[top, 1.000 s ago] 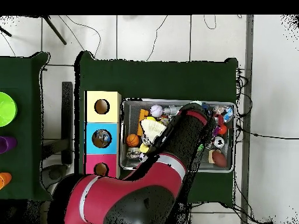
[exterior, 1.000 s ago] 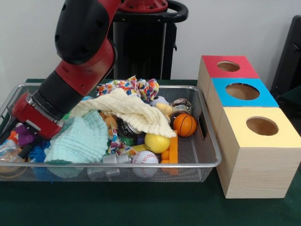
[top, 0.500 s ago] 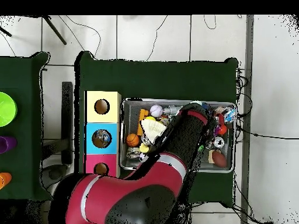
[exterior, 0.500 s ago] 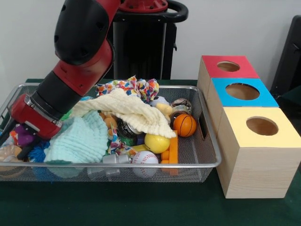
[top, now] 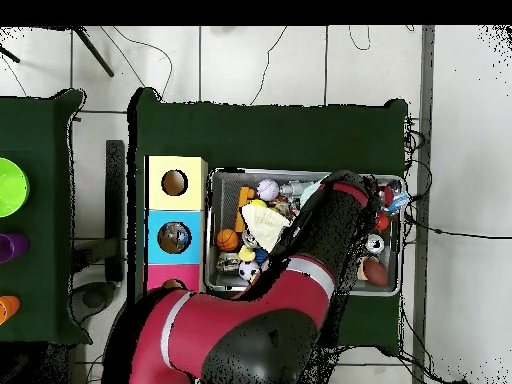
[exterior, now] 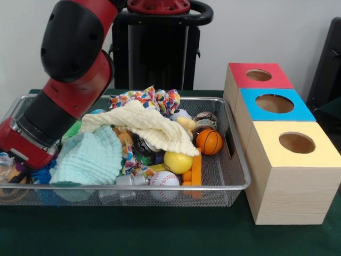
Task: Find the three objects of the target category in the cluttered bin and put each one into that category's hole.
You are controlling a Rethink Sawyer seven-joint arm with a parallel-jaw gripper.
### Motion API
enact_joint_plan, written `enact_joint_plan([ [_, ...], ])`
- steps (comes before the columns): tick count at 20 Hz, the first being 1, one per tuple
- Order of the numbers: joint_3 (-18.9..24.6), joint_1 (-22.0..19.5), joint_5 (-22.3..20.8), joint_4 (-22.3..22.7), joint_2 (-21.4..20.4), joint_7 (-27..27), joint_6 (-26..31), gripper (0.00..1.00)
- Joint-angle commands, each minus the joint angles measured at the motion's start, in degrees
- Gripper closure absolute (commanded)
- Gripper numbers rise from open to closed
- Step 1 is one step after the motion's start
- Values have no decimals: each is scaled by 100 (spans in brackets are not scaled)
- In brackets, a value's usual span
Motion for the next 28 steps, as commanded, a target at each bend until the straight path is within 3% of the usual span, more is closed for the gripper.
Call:
enact_joint_plan([
  [1, 726, -121, -141, -389, 349, -659, -526, 0],
  [6, 397, 158, -339, -417, 540, 44, -484, 0],
  [28, 125, 377, -461, -420, 728, 551, -390, 0],
])
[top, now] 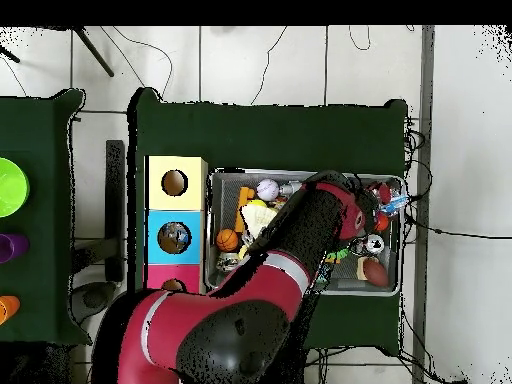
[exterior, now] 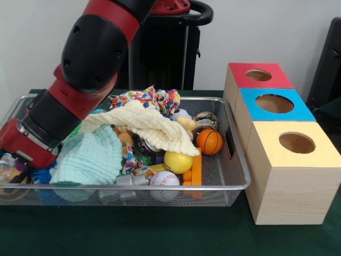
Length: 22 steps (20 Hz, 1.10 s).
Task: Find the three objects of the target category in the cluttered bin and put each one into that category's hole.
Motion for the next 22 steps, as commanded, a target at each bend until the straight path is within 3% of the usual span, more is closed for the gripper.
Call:
enact_joint_plan([
  [1, 520, 56, -64, -301, 339, 602, -388, 100],
  [10, 472, 93, -81, -311, 368, 629, -415, 100],
  [19, 754, -26, 390, -55, 29, -64, -307, 100],
  [22, 982, -121, 640, 85, -195, -612, -132, 100],
])
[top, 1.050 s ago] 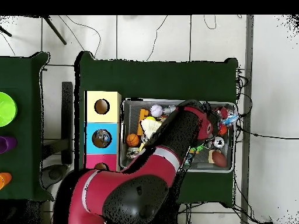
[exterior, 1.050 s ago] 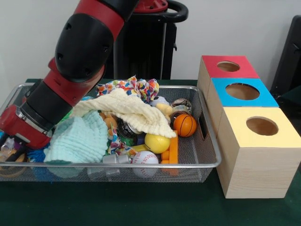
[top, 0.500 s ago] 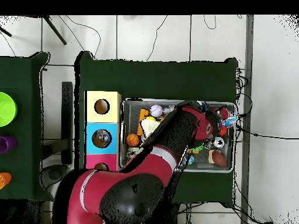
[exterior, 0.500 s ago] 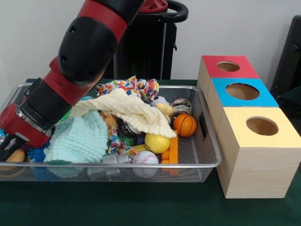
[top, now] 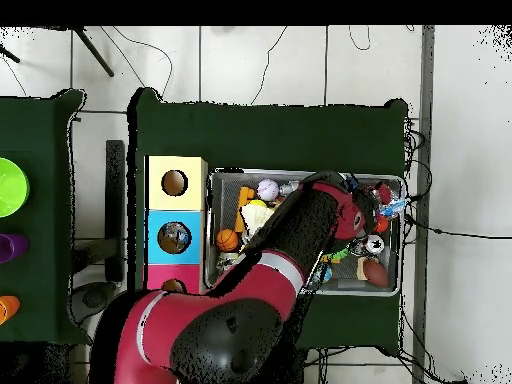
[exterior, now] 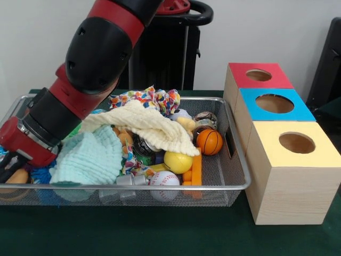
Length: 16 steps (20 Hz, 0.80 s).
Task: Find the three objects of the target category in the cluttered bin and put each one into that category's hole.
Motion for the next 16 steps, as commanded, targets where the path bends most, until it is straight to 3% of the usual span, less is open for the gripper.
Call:
enact_joint_plan([
  [1, 1157, -193, 711, 136, -346, -783, -106, 100],
  [8, 1341, -157, 1170, 357, -741, -1612, 420, 100],
  [16, 1331, -108, 1313, 459, -809, -1689, 606, 100],
])
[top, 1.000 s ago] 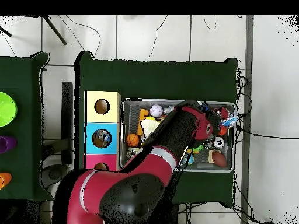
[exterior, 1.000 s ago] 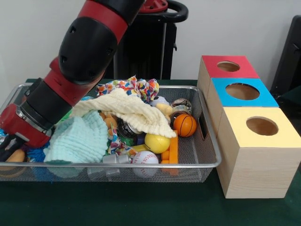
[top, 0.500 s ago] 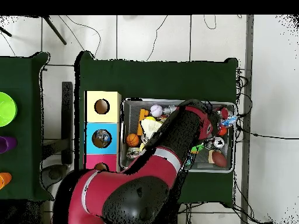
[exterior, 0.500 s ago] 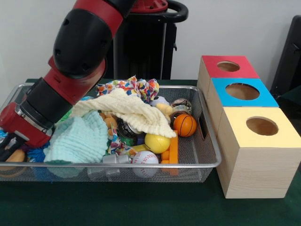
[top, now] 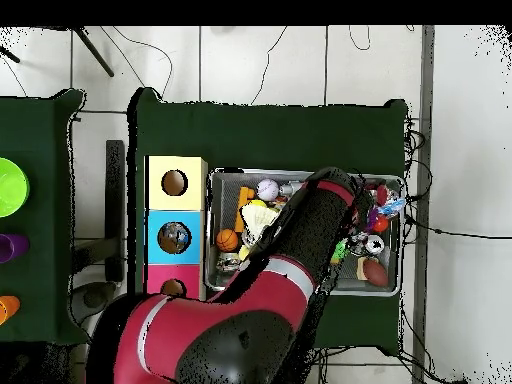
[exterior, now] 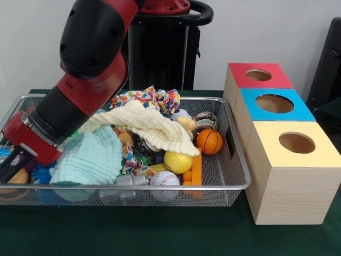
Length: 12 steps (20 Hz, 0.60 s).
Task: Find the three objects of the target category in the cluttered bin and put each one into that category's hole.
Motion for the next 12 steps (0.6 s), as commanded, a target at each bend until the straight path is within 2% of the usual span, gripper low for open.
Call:
enact_joint_plan([
  [1, 1033, -7, 485, 306, -354, -1643, 324, 100],
  [12, 989, 50, 584, 355, -367, -1715, 530, 100],
])
